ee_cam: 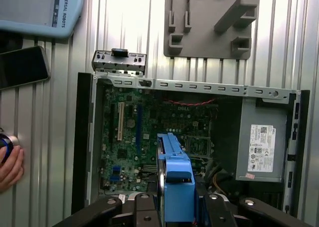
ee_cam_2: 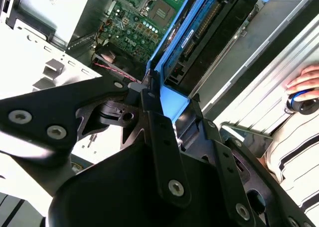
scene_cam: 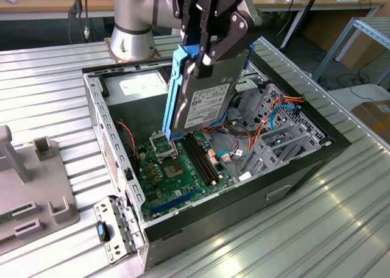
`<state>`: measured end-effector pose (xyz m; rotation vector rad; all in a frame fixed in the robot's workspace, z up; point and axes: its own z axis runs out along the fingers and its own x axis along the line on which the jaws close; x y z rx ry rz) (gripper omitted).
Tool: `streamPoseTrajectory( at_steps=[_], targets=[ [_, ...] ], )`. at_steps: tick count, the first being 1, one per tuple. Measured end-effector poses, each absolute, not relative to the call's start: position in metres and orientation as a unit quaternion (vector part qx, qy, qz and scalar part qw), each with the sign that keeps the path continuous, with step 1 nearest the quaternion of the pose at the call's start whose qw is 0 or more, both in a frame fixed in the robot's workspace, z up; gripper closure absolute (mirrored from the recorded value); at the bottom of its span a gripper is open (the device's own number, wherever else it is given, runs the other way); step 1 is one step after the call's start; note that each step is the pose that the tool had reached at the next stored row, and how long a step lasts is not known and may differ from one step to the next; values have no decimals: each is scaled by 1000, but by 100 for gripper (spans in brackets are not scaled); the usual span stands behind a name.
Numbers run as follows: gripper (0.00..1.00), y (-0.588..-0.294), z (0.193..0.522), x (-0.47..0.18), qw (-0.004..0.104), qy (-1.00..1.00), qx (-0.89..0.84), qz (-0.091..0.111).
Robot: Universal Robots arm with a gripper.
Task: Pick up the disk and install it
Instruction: 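Pick up the disk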
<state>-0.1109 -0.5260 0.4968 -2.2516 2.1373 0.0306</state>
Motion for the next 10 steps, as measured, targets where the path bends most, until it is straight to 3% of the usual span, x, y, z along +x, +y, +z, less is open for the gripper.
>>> streamPoseTrajectory(
  at_steps=[10],
  targets=[
    [64, -526, 497, -105, 18, 688, -725, 10]
  ],
)
